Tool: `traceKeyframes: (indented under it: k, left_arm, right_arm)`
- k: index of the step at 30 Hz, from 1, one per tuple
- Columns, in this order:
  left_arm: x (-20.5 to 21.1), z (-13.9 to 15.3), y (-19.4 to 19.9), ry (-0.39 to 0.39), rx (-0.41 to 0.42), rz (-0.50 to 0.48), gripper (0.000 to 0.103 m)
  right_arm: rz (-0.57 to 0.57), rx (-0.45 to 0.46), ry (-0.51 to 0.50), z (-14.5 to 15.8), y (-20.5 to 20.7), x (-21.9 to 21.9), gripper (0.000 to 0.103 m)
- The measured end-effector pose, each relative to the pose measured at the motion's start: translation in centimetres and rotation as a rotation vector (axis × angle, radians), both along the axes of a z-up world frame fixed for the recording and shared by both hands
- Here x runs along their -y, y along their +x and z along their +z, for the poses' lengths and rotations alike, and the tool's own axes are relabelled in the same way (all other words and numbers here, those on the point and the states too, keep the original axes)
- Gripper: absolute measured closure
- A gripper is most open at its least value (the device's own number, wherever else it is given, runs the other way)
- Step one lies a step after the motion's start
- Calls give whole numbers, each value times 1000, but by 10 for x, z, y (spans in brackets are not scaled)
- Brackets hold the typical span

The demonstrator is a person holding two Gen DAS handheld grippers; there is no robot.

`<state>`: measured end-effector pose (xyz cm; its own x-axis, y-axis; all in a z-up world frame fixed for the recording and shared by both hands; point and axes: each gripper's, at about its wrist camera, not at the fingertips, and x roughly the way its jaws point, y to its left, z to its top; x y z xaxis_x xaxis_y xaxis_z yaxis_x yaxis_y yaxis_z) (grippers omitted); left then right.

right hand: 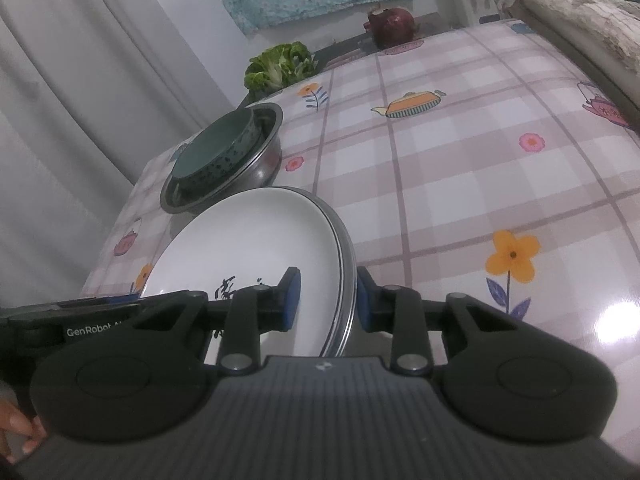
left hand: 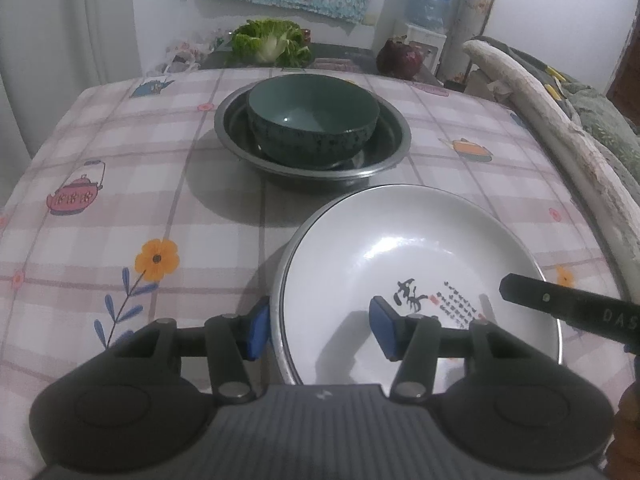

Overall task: Organize plates and bowls
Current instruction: 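Lower the white plate onto the steel dishes and open both tools, then move both tools to the rim of the steel bowl holding the green bowl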

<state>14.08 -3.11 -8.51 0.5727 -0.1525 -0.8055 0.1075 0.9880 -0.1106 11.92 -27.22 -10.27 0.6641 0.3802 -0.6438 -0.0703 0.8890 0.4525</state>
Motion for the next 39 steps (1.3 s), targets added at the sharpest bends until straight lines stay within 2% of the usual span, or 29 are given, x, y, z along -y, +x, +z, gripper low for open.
traceKeyframes:
  k: [14, 26, 31, 39]
  left_arm:
    - [-5, 4, -34, -17, -13, 4, 50]
    - [-9, 9, -43, -4, 36, -2, 50]
    - [-17, 20, -39, 1, 54, 28, 48]
    - [-30, 47, -25, 32, 96, 88, 45]
  right_arm:
    - [7, -24, -15, 2, -34, -4, 72]
    - [3, -24, -38, 4, -40, -10, 68]
    - [-12, -7, -43, 11, -42, -7, 57]
    - [-18, 24, -57, 33, -34, 3, 50]
